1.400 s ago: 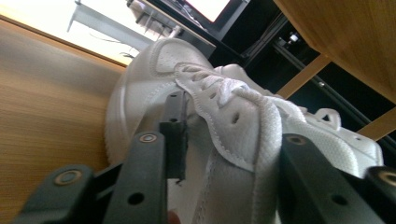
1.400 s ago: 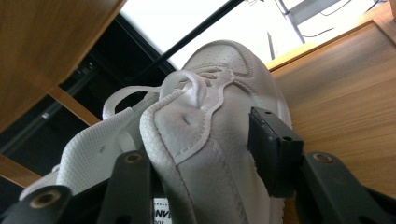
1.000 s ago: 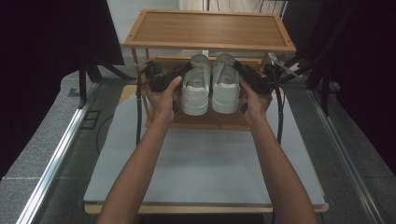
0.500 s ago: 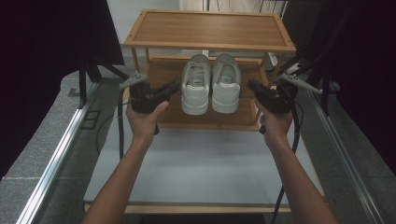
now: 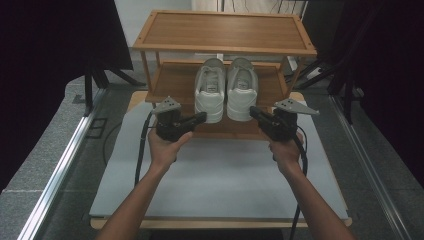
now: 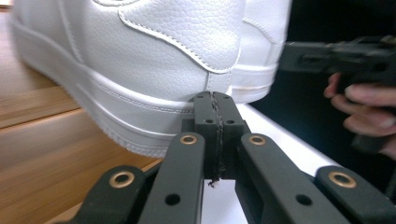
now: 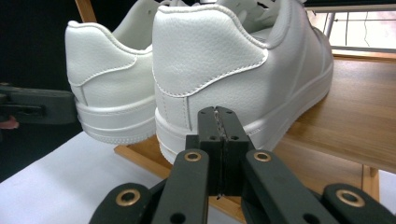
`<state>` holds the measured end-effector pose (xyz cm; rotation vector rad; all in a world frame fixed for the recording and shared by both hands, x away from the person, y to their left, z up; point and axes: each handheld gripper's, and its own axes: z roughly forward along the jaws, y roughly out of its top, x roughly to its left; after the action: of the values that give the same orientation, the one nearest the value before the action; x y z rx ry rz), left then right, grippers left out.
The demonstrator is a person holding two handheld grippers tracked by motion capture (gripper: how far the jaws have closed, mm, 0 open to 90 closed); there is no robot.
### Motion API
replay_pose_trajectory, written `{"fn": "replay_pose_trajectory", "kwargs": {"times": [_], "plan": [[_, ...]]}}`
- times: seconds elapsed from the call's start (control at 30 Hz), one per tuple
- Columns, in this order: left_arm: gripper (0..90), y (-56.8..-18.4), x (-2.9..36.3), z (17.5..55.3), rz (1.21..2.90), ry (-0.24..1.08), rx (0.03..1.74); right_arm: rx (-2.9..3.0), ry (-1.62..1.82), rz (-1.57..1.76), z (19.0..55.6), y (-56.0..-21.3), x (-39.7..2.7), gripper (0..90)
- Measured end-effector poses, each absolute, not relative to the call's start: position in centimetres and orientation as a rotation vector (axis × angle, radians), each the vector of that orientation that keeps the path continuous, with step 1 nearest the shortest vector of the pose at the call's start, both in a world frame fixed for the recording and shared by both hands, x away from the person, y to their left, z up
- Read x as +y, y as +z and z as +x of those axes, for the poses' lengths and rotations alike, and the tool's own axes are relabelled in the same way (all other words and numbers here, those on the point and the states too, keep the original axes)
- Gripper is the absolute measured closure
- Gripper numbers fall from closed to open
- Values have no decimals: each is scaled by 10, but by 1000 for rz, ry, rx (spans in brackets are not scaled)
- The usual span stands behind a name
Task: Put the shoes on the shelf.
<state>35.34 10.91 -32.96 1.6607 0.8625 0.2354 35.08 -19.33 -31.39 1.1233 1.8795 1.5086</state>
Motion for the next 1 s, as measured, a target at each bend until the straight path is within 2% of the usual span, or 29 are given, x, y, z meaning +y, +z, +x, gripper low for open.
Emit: {"fn": "replay_pose_trajectory", "kwargs": {"times": [0.3, 0.6, 0.87, 1.0], "plan": [[900, -327, 100, 361, 1682, 263, 873, 1853, 1494, 1122, 358, -312, -192, 891], [900, -328, 99, 378, 1677, 244, 898, 1795, 1550, 1264, 377, -318, -206, 892], [900, -329, 99, 384, 1676, 228, 895, 1857, 1667, 1173, 354, -323, -192, 893], [900, -327, 100, 386, 1677, 226, 907, 1868, 1651, 1157, 358, -321, -188, 893]]}}
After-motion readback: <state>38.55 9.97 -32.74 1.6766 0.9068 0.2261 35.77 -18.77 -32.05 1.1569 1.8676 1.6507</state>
